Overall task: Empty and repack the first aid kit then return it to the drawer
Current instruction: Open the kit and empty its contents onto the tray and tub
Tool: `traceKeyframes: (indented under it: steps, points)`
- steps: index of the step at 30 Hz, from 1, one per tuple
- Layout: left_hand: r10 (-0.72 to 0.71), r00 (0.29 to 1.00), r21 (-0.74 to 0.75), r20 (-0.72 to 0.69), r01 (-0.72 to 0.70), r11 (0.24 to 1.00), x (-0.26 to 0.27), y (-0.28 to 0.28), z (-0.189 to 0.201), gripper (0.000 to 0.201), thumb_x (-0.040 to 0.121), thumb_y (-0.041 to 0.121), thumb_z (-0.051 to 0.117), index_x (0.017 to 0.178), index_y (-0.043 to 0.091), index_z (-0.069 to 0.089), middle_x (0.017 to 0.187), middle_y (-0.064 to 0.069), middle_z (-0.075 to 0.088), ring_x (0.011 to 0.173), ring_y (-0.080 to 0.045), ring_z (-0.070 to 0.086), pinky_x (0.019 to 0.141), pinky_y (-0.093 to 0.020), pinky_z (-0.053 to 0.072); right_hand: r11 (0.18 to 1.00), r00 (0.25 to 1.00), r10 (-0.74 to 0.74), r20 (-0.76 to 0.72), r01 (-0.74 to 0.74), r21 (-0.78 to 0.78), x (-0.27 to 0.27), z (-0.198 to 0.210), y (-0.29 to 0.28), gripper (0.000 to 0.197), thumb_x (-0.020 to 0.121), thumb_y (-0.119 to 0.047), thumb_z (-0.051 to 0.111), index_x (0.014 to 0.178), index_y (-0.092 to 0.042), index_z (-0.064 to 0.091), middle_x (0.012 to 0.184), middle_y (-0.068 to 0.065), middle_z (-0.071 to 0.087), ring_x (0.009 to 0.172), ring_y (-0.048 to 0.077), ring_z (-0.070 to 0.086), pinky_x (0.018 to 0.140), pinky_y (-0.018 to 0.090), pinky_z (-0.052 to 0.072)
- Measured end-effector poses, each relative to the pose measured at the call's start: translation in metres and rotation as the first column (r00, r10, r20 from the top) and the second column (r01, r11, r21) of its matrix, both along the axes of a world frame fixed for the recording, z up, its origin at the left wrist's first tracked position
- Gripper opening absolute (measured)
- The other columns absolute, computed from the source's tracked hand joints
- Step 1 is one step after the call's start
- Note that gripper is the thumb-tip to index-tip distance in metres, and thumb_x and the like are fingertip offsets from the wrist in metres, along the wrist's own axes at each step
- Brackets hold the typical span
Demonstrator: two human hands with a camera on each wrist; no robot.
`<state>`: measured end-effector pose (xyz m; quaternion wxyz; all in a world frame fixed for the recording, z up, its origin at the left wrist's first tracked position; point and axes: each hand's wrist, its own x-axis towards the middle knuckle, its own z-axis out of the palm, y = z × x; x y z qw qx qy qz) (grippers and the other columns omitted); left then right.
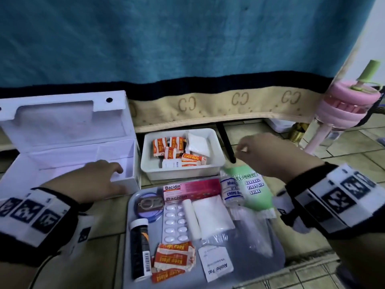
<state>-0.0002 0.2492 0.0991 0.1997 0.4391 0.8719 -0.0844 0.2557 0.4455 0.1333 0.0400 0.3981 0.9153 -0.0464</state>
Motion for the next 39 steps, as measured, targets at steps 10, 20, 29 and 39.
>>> traceKeyframes:
  steps: [10, 20, 29, 39]
  points:
    - [-0.110, 0.992, -0.007, 0.069, 0.111, 0.994, -0.016, 0.002, -0.029, 0.052, 0.092, 0.047, 0.051, 0.139, 0.028, 0.040, 0.137, -0.005, 0.049, 0.123, -0.022, 0.048, 0.102, -0.033, 0.039, 0.957, 0.932, 0.247, 0.264, -0.193, -0.214, -0.099, -0.037, -0.009, 0.052, 0.095, -0.056, 0.030, 0.129, -0.019, 0.043, 0.114, 0.009, 0.047, 0.122, 0.035, 0.037, 0.093, 0.038, 0.034]
    - [-0.137, 0.990, 0.053, 0.031, 0.136, 0.989, -0.022, 0.001, -0.038, 0.050, 0.089, 0.052, 0.053, 0.133, 0.029, 0.046, 0.126, -0.002, 0.057, 0.113, -0.022, 0.054, 0.095, -0.036, 0.044, 0.941, 0.881, 0.338, -0.331, -0.317, 0.117, -0.032, 0.020, -0.041, 0.023, 0.081, -0.016, 0.070, 0.103, -0.018, 0.074, 0.114, -0.002, 0.067, 0.098, 0.015, 0.064, 0.080, 0.013, 0.036]
    - [-0.137, 0.990, 0.063, 0.018, 0.135, 0.989, -0.020, 0.001, -0.037, 0.048, 0.090, 0.051, 0.051, 0.133, 0.029, 0.045, 0.127, -0.001, 0.057, 0.114, -0.022, 0.053, 0.094, -0.034, 0.044, 0.848, 0.848, 0.529, 0.009, -0.529, -0.045, 0.009, -0.014, -0.086, 0.021, 0.054, -0.008, 0.058, 0.061, -0.027, 0.063, 0.074, -0.012, 0.059, 0.069, 0.010, 0.061, 0.055, 0.021, 0.049]
    - [-0.132, 0.991, 0.068, 0.021, 0.130, 0.989, -0.019, -0.001, -0.037, 0.047, 0.091, 0.050, 0.051, 0.132, 0.028, 0.047, 0.124, 0.000, 0.059, 0.111, -0.022, 0.054, 0.093, -0.035, 0.045, 0.828, 0.824, 0.550, 0.136, -0.559, 0.046, 0.003, -0.058, -0.107, 0.044, 0.030, -0.009, 0.073, 0.065, -0.028, 0.054, 0.067, -0.010, 0.057, 0.057, 0.011, 0.056, 0.038, 0.017, 0.036]
